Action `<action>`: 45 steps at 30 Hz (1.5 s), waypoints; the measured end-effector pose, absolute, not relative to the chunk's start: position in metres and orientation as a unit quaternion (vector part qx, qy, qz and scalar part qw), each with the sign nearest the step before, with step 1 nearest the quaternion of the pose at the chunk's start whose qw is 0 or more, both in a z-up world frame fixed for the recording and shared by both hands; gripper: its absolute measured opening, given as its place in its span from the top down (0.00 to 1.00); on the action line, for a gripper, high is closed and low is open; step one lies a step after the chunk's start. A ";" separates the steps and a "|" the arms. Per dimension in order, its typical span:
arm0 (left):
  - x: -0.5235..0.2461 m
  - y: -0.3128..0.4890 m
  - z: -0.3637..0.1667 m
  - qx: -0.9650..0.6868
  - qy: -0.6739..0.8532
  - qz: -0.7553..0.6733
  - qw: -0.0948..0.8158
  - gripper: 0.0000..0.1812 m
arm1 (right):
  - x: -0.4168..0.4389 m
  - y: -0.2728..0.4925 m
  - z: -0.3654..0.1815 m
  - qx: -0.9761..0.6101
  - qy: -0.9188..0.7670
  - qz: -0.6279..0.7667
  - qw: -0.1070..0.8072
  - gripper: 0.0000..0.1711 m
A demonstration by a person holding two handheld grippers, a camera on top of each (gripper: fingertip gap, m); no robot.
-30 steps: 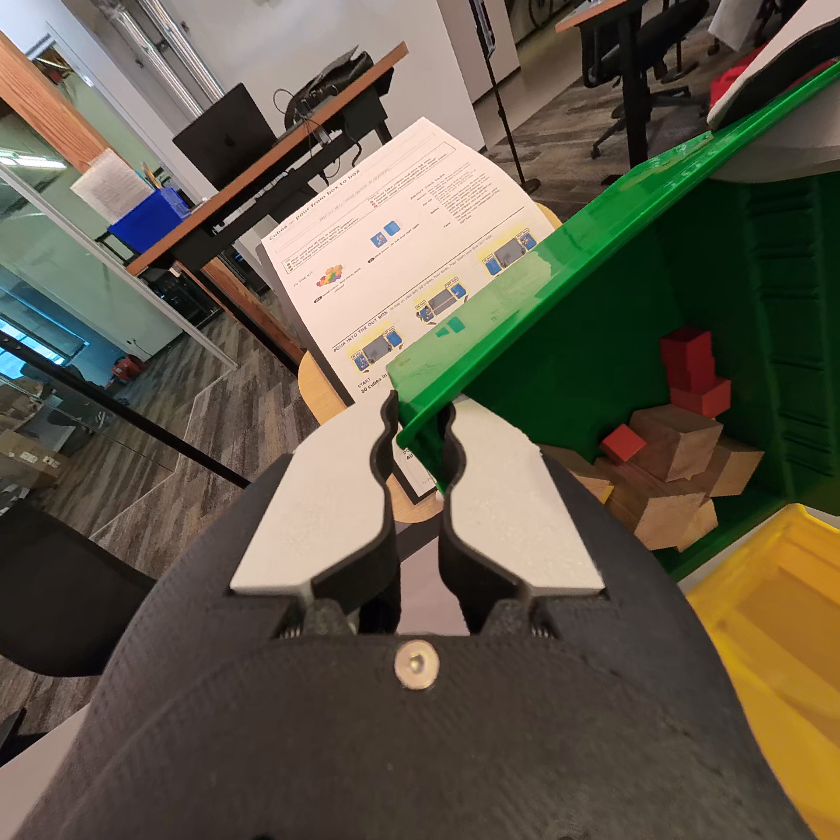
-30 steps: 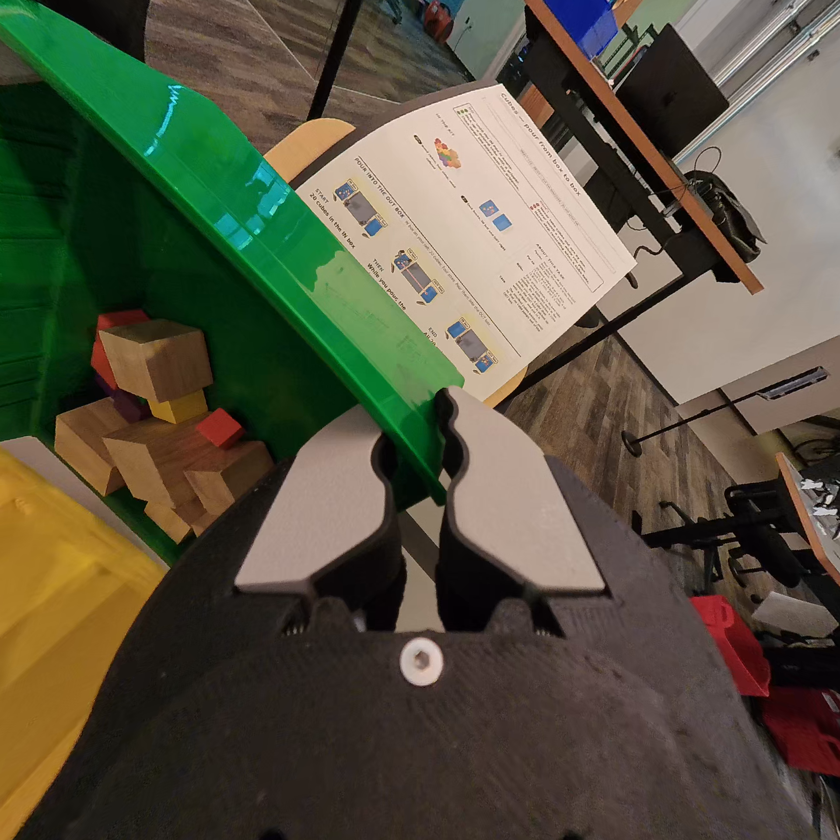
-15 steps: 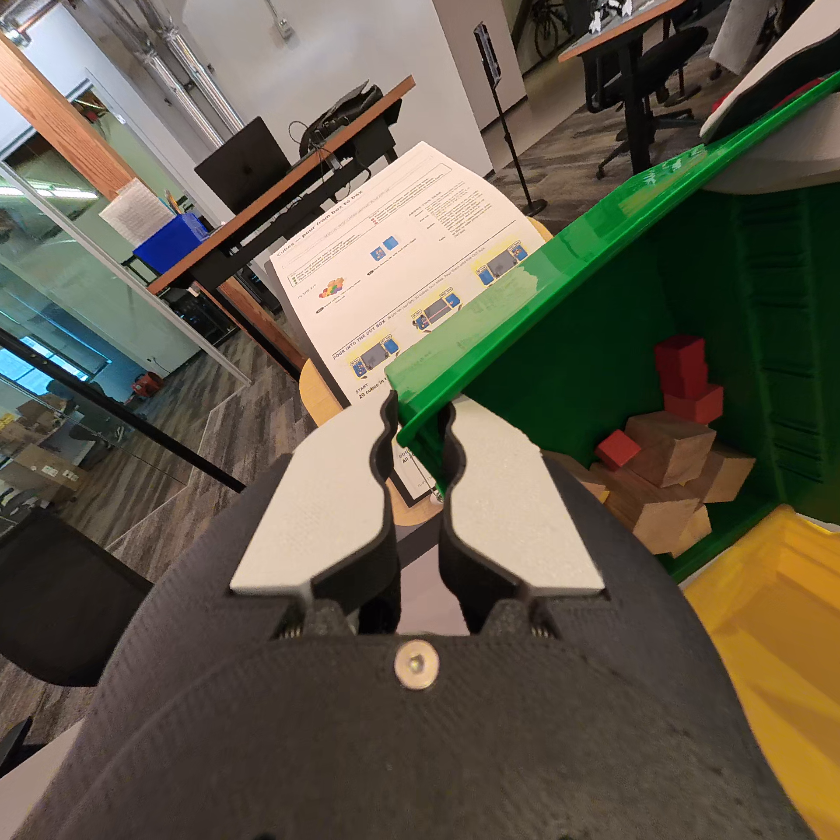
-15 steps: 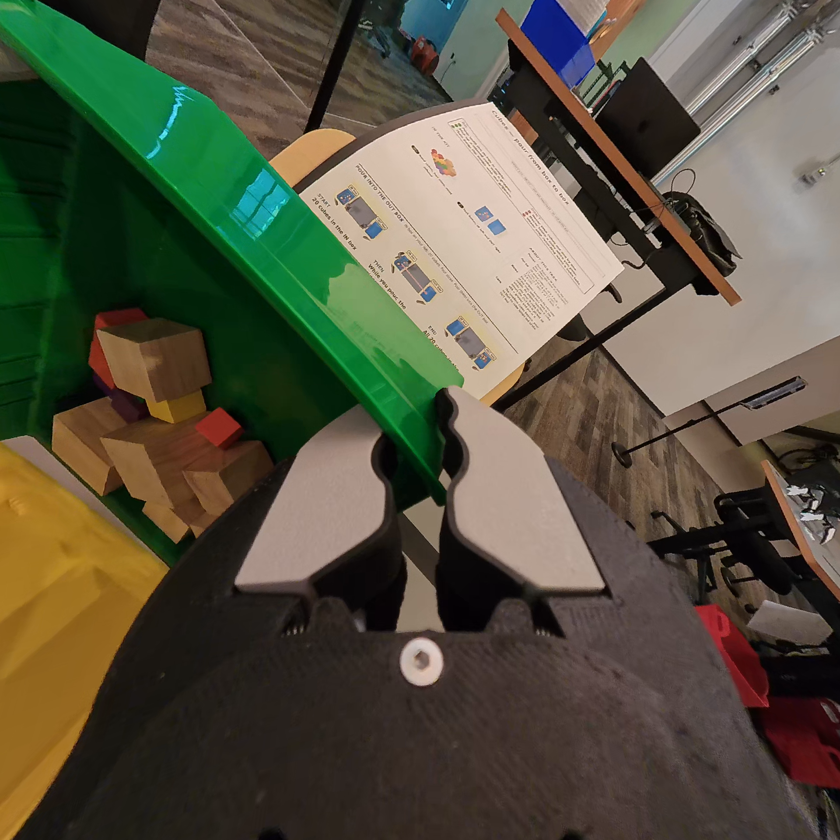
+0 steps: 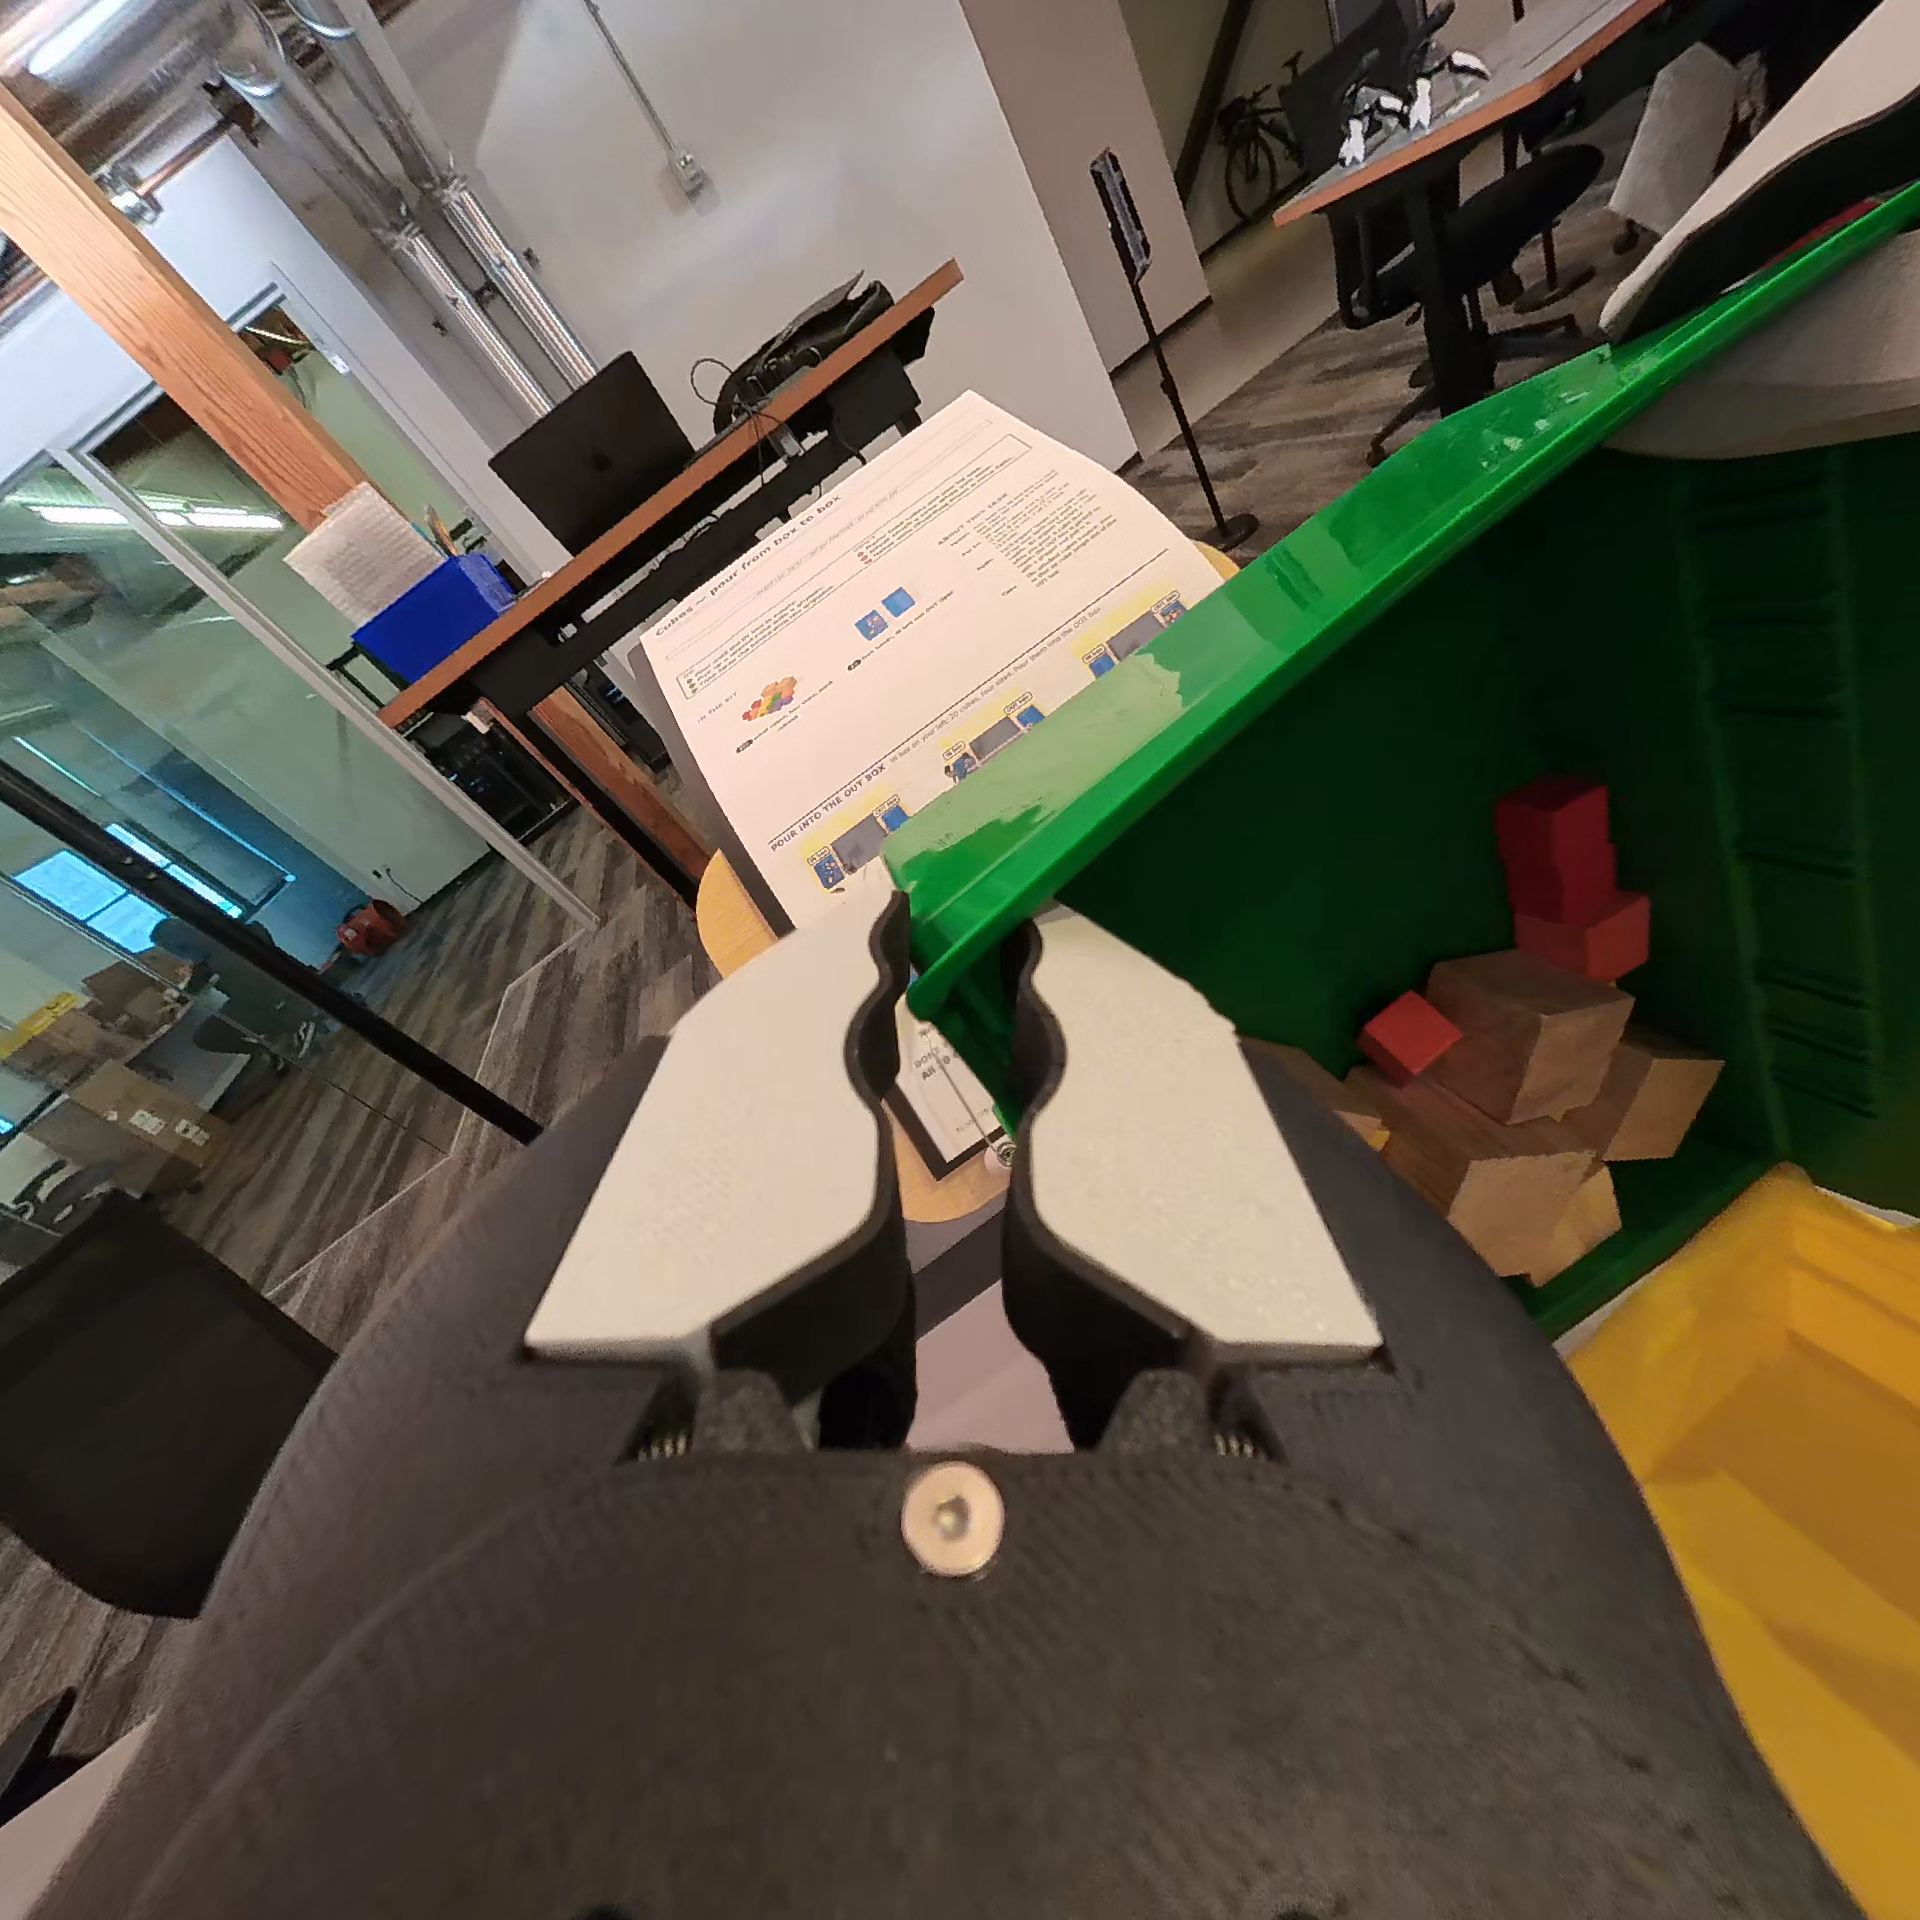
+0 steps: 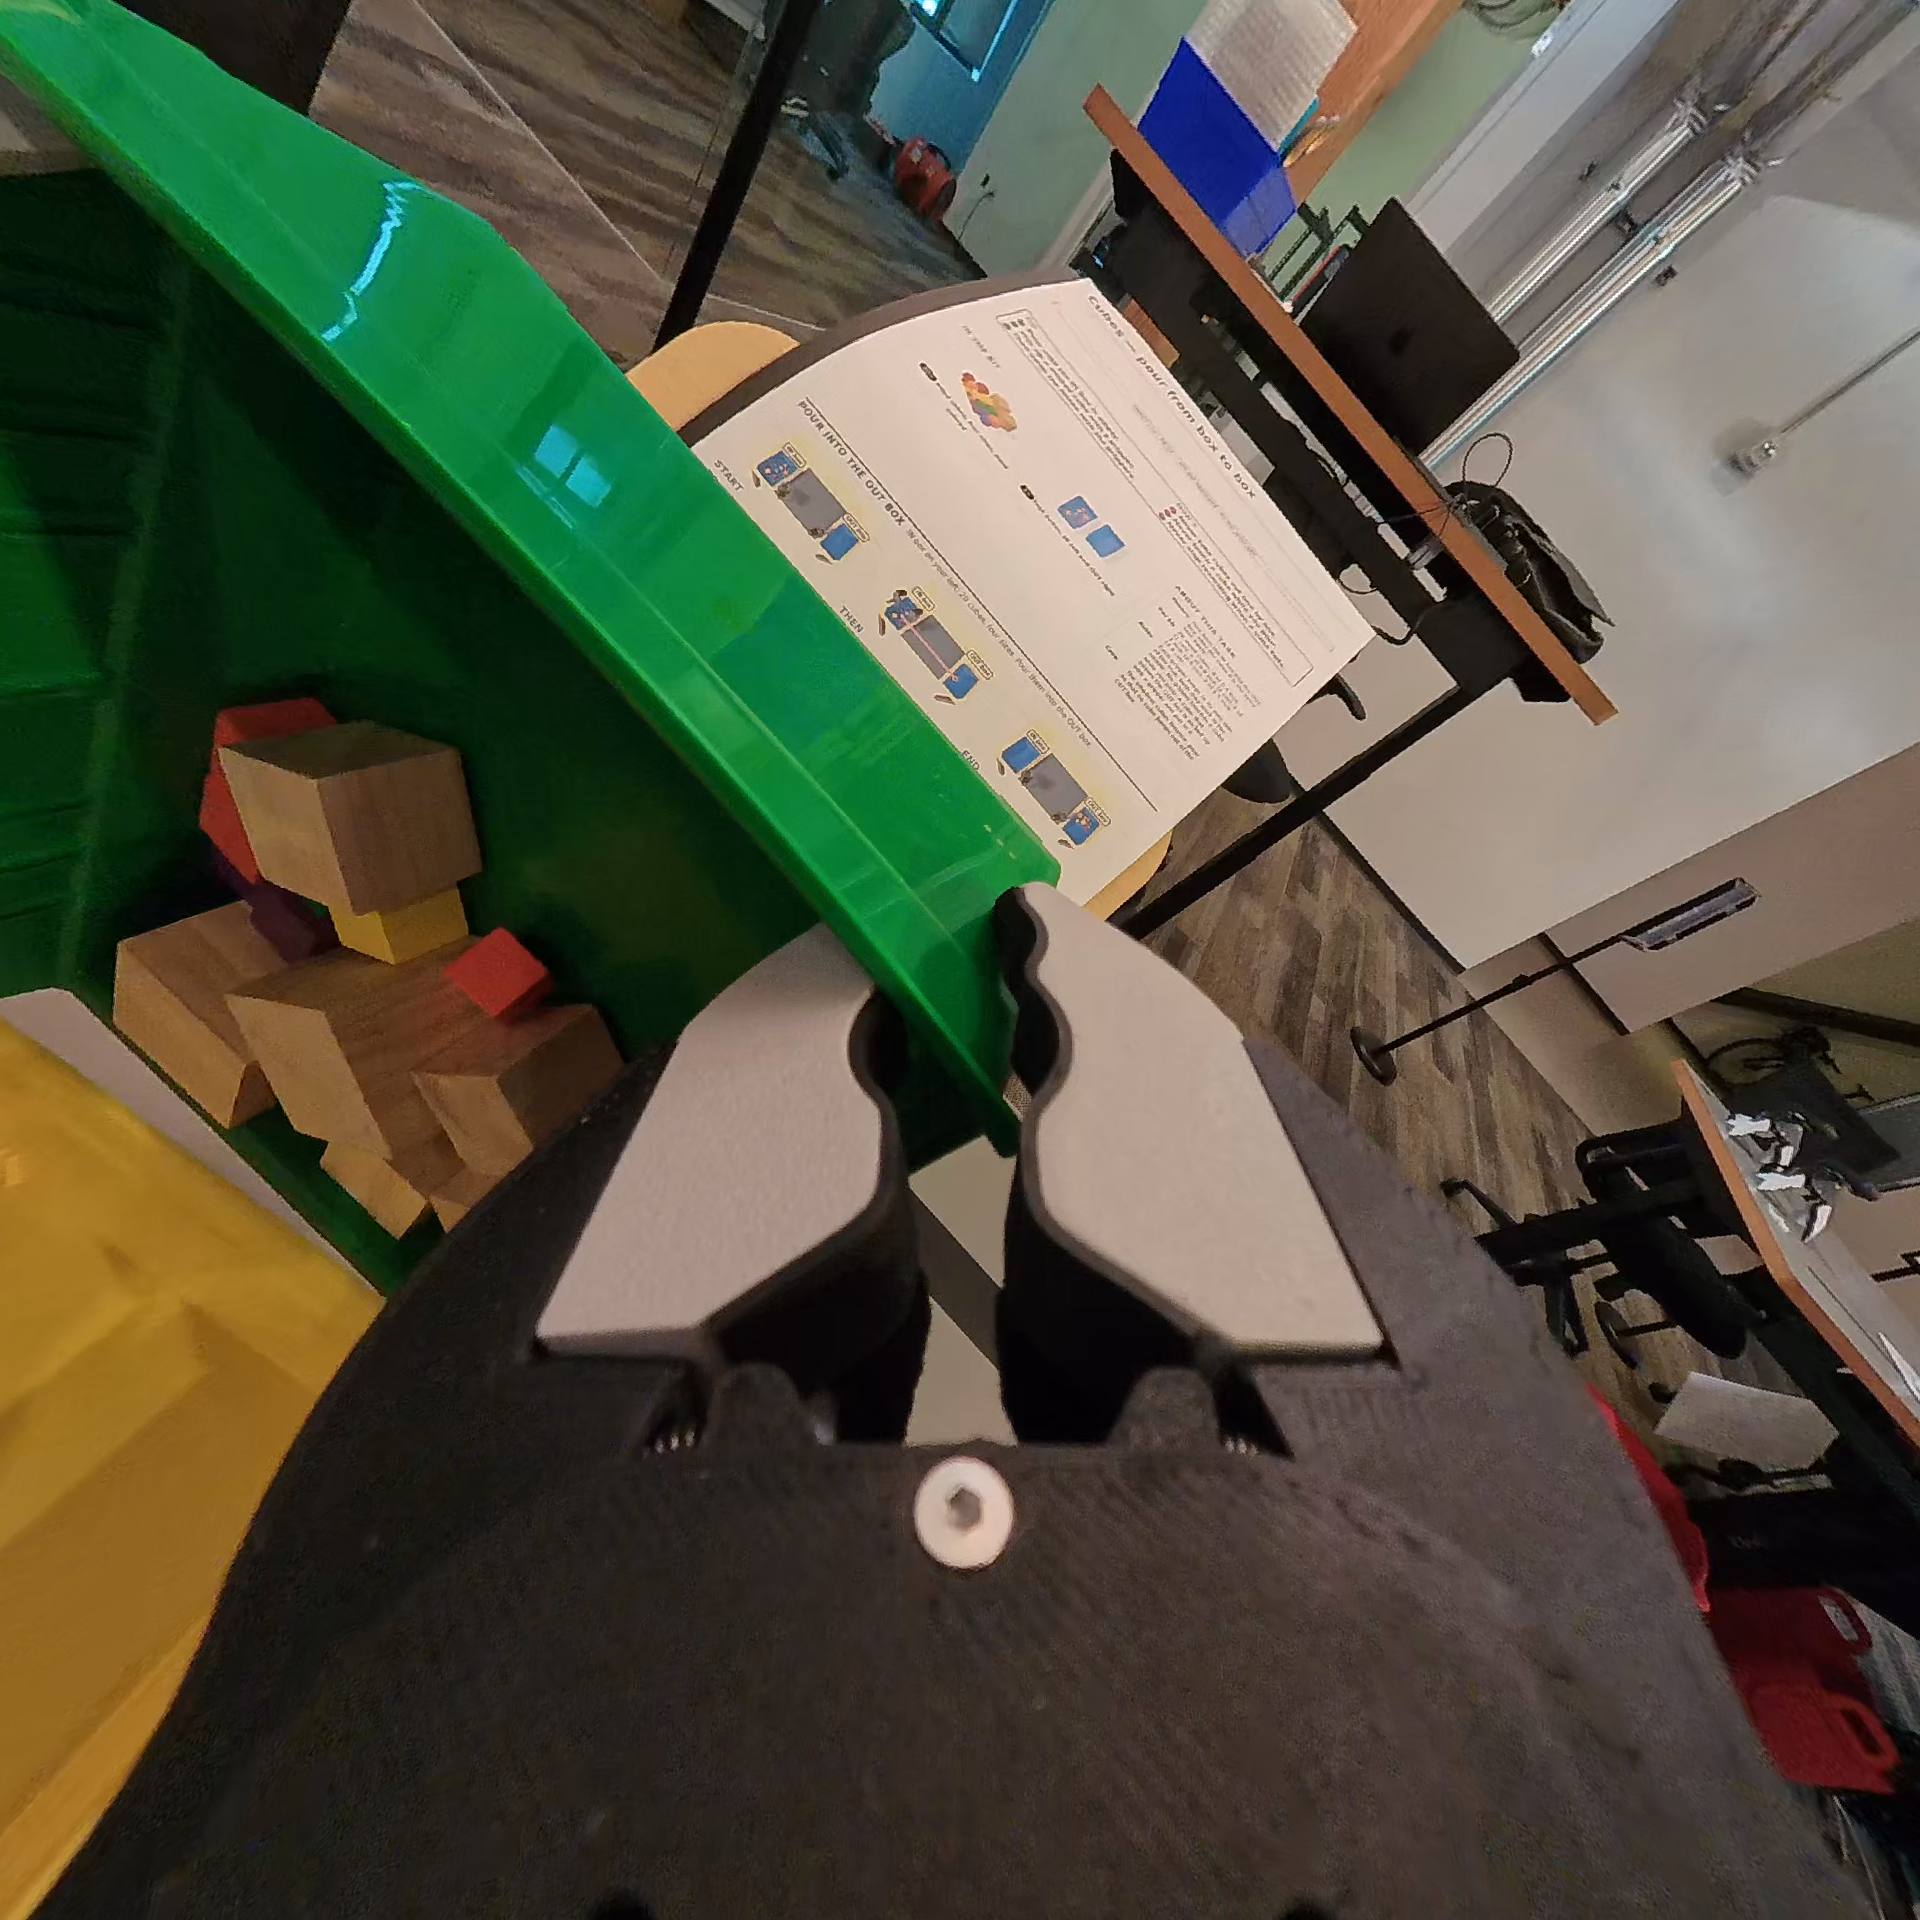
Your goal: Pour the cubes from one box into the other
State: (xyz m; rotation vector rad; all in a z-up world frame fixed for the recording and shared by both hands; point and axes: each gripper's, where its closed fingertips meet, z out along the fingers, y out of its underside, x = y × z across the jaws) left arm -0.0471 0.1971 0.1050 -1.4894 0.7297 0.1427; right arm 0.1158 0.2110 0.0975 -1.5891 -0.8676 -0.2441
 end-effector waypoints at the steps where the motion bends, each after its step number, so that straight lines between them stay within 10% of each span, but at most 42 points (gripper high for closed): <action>1: -0.047 0.195 0.105 -0.659 0.324 0.063 0.676 0.91 | 0.116 0.209 0.098 -0.688 -0.374 -0.104 0.613 0.93; 45: -0.047 0.135 0.106 -0.600 0.304 0.066 0.737 0.91 | 0.114 0.154 0.099 -0.624 -0.365 -0.146 0.676 0.94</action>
